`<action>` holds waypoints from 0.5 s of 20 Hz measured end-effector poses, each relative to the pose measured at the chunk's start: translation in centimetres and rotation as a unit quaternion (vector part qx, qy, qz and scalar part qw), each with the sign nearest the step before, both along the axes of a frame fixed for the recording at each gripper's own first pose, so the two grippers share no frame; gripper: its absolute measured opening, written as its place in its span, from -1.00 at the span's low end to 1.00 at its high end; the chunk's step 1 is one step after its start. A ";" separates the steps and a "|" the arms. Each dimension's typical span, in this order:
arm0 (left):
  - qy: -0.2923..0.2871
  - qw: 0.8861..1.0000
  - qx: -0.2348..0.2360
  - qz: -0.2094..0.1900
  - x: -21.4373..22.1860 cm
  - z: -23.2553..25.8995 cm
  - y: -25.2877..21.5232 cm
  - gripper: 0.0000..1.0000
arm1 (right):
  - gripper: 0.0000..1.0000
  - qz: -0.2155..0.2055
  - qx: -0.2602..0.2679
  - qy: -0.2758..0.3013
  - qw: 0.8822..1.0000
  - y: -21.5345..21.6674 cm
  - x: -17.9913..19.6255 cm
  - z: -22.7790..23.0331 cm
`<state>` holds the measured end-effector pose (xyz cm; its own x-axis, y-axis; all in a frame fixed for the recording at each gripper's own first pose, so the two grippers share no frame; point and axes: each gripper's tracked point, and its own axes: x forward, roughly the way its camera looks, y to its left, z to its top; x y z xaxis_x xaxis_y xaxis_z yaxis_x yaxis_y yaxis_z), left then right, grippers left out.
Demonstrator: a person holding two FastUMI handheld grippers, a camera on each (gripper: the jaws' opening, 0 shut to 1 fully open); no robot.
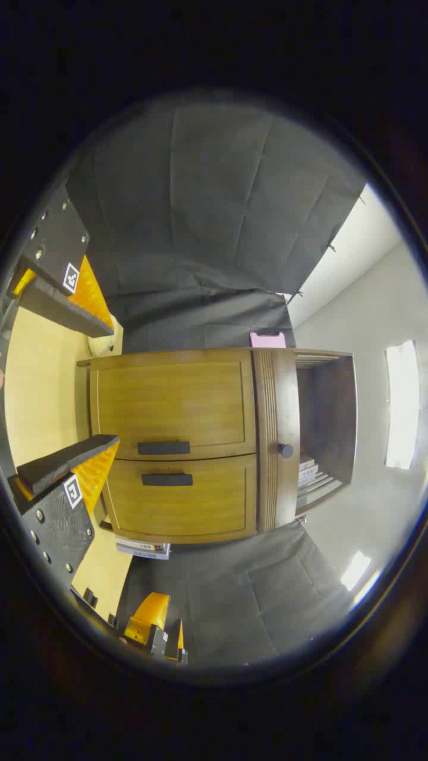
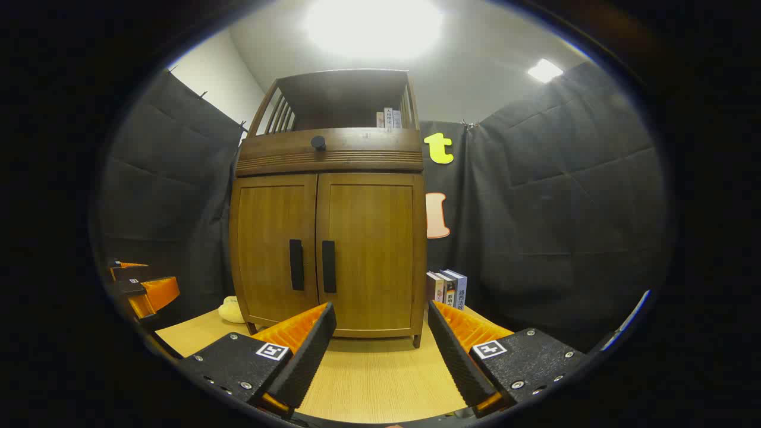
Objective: Open the right door of the double-door shoe cabinet with the right hand, and open the left door with the left hand.
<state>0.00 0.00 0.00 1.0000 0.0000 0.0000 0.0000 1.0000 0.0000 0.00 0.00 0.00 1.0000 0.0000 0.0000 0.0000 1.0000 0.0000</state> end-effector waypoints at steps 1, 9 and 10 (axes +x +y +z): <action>0.001 1.000 -0.002 0.001 0.0 0.0 0.0 0.87 | 0.92 0.001 0.001 0.001 1.000 0.0 0.0 0.0; -0.001 1.000 0.002 0.002 -0.2 0.4 0.0 0.87 | 0.92 0.008 0.005 -0.006 1.000 0.1 -0.2 0.2; -0.001 1.000 0.003 0.002 -0.3 0.4 0.0 0.87 | 0.92 0.009 0.007 -0.005 1.000 0.1 -0.2 0.0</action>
